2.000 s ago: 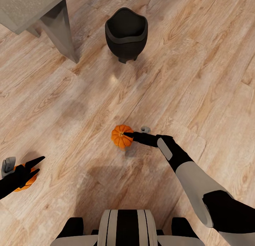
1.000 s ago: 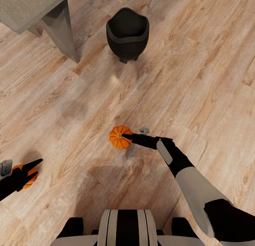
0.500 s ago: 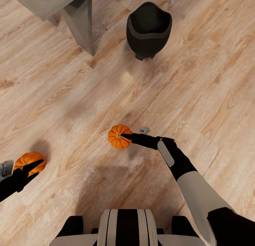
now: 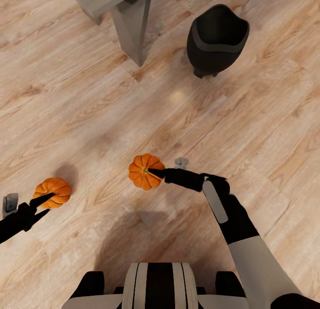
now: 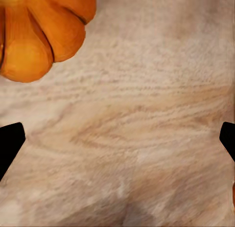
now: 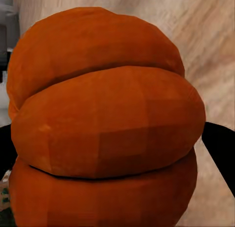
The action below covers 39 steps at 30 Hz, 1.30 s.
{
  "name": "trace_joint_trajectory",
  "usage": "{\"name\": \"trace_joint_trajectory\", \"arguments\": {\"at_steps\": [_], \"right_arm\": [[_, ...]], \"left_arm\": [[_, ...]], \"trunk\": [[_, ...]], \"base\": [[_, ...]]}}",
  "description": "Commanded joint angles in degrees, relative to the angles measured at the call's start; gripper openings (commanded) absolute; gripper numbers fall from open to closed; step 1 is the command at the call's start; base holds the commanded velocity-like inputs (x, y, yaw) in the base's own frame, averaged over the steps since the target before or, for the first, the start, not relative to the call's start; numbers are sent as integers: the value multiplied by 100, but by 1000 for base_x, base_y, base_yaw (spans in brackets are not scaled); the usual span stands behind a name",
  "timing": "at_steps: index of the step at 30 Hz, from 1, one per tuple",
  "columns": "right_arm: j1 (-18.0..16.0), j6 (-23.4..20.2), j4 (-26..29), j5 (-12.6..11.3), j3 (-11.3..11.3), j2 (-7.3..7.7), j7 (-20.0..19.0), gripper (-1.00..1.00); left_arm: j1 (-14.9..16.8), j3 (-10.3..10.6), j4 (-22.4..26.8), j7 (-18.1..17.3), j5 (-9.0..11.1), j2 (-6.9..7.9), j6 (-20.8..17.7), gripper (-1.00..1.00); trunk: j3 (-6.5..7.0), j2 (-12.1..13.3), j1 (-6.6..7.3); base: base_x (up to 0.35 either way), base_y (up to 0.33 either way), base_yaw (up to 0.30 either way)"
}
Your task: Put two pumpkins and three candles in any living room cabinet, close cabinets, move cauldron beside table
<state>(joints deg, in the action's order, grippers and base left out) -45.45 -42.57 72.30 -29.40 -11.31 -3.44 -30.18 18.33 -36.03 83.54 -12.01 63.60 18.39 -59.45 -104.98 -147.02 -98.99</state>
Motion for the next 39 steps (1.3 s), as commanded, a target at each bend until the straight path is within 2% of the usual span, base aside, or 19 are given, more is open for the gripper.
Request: {"name": "trace_joint_trajectory", "arguments": {"at_steps": [1,4,5,7,9,13,16,20,28,39], "right_arm": [[138,-167,355,-48,13,0,5,-100],[388,-584,1032,-42,20,-3,84,-100],[436,-689,1178,-41,18,-7,191,-100],[466,-757,1271,-39,15,-18,347,-100],[502,-837,1388,-49,-5,-23,768,-100],[522,-873,1523,-62,6,-12,920,-100],[584,-893,1709,-65,18,-6,968,-100],[616,-900,1792,-66,27,-1,984,-100],[625,-904,1813,-66,32,1,996,-100],[625,-903,1830,-67,32,1,996,-100]], "left_arm": [[18,5,-105,-152,-72,81,8,100],[32,82,-459,-398,-80,241,274,100],[35,158,-554,-542,-82,328,376,100],[36,255,-616,-702,-86,397,471,100],[15,399,-689,-1040,-105,492,609,100],[-33,419,-716,-1356,-194,547,653,100],[-133,398,-728,-1767,-388,574,669,100],[-188,381,-756,-2053,-530,579,684,100],[-206,381,-995,-2127,-745,556,811,100],[-207,396,-1101,-2123,-812,516,988,100]], "trunk": [[-2,-2,-2],[-2,-6,-10],[-2,-8,-12],[-2,-10,-18],[-2,-13,-23],[-2,-18,-33],[-2,-22,-41],[10,-23,-42],[45,-23,-42],[92,-23,-42]], "base": [[0,0,249],[0,0,249],[0,0,249],[0,0,249],[0,0,247],[0,0,245],[0,0,243],[0,0,241],[0,0,241],[0,0,240]]}}
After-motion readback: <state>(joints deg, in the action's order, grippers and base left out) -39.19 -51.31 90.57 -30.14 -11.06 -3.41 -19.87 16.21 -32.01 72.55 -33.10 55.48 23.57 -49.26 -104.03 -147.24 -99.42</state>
